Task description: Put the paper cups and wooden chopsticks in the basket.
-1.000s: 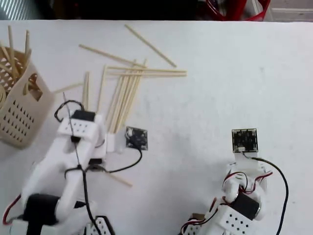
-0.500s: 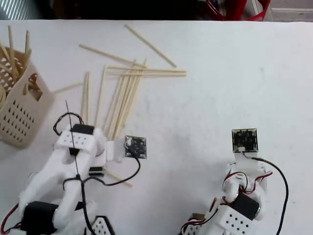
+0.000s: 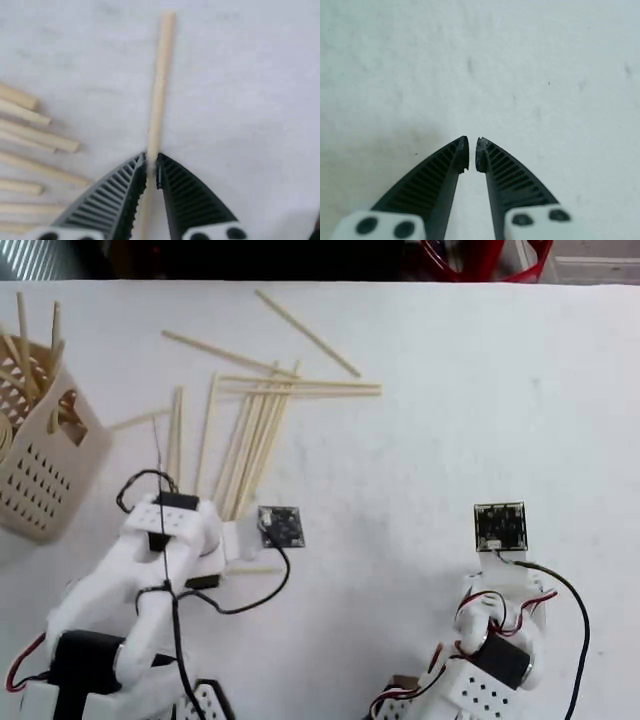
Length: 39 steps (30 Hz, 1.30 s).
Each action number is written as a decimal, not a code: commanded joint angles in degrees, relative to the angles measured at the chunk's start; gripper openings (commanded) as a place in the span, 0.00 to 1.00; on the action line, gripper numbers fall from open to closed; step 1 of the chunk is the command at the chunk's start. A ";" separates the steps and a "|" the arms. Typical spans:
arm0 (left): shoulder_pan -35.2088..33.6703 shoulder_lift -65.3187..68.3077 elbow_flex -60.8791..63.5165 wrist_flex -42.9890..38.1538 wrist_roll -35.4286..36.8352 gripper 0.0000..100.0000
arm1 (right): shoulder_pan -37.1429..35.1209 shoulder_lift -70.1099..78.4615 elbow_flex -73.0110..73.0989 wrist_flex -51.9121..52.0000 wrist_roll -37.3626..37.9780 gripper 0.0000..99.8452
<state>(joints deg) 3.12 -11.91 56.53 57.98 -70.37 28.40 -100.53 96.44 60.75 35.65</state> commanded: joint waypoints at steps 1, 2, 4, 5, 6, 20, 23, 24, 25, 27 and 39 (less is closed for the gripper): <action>-0.31 0.13 -6.51 -4.66 2.64 0.02 | 0.57 -0.04 0.53 -0.13 -0.09 0.04; -0.31 0.13 -7.74 -3.60 4.22 0.02 | 0.57 -0.04 0.53 -0.13 -0.09 0.04; -0.31 0.13 -11.08 -0.97 7.30 0.02 | 0.57 -0.04 0.53 -0.13 -0.09 0.04; -0.40 0.13 -13.01 0.44 8.53 0.02 | 0.57 -0.04 0.53 -0.13 -0.09 0.04; -0.40 0.13 -15.03 2.02 9.41 0.02 | 0.57 -0.04 0.53 -0.13 -0.09 0.04; -0.75 0.13 -48.26 20.57 30.68 0.02 | 0.57 -0.04 0.53 -0.13 -0.09 0.04; -0.92 0.13 -55.56 21.98 37.10 0.02 | 0.57 -0.04 0.53 -0.13 -0.09 0.04; -0.92 0.04 -58.11 21.98 39.65 0.02 | 0.57 -0.04 0.53 -0.13 -0.09 0.04; -1.27 0.04 -61.27 21.98 42.02 0.02 | 0.57 -0.04 0.53 -0.13 -0.09 0.04; -2.42 0.04 -68.75 21.45 45.89 0.02 | 0.57 -0.04 0.53 -0.13 -0.09 0.04; -24.13 0.66 -92.66 -0.44 64.62 0.02 | 0.57 -0.04 0.53 -0.13 -0.09 0.04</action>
<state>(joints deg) -15.69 -11.38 -32.97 63.78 -12.53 28.40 -100.53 96.44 60.75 35.65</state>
